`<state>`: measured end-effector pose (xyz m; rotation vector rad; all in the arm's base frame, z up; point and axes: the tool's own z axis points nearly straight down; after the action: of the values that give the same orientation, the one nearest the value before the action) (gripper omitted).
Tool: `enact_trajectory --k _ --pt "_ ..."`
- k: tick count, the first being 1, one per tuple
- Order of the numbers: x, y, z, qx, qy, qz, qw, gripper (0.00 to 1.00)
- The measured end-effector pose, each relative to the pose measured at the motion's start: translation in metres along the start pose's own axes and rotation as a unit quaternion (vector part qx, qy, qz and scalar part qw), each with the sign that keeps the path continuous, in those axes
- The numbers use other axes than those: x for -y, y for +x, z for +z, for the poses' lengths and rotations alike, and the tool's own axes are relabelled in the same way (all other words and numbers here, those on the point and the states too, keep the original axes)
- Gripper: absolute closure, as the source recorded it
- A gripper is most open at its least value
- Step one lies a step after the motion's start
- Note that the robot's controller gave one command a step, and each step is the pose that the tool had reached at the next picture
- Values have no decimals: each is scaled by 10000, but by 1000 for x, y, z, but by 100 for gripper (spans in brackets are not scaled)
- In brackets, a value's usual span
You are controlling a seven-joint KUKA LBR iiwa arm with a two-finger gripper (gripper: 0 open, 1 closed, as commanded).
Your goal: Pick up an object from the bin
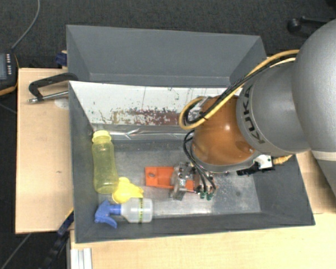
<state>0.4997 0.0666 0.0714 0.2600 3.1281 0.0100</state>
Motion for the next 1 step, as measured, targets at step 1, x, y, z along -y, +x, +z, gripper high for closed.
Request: enact_trajectory --k 1 --pt "0 1 -5 -5 1 0 10000 100"
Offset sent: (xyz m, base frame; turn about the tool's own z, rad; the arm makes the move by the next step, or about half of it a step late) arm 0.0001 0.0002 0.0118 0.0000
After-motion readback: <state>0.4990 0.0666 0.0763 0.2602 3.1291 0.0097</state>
